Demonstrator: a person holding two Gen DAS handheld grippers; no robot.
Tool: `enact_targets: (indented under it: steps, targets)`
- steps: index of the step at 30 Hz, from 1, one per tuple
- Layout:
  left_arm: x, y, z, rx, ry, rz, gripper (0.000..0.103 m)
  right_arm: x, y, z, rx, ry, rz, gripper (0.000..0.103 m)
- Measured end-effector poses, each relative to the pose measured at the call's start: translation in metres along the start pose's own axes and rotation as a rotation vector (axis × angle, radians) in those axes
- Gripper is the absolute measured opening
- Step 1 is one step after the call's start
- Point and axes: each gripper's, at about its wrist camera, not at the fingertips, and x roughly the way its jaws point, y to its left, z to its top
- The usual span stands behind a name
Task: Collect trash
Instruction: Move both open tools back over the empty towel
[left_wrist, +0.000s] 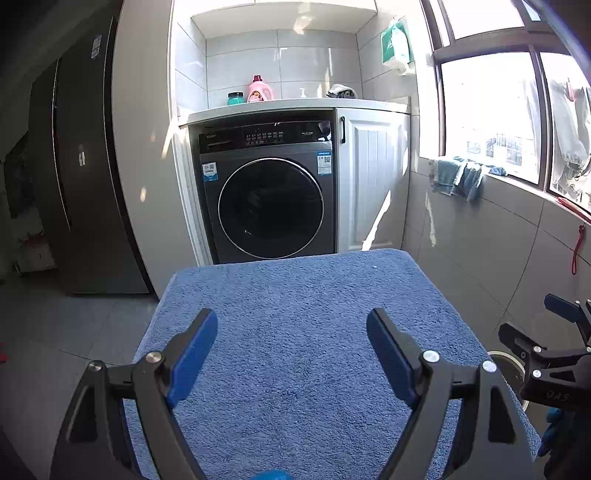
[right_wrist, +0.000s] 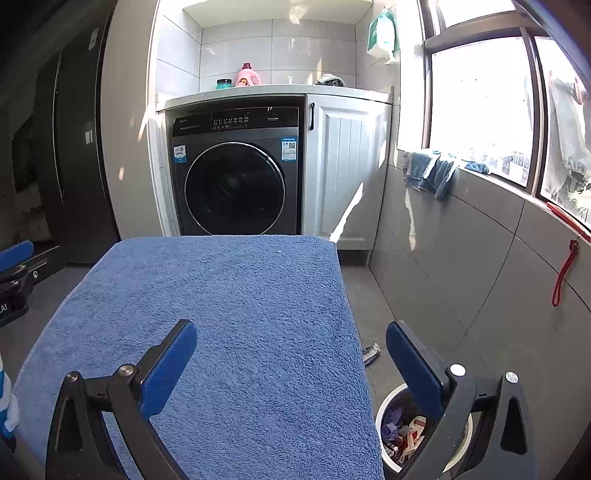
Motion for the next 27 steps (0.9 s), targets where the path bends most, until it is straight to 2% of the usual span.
enact_targets:
  steps: [18, 27]
  targets:
    - [-0.026, 0.027, -0.01, -0.029, -0.027, 0.011, 0.082, -0.019, 0.008, -0.005, 0.004, -0.021, -0.024, 0.103]
    - [-0.027, 0.034, -0.012, -0.037, -0.023, 0.012, 0.082, -0.023, 0.006, -0.005, -0.001, -0.026, -0.032, 0.103]
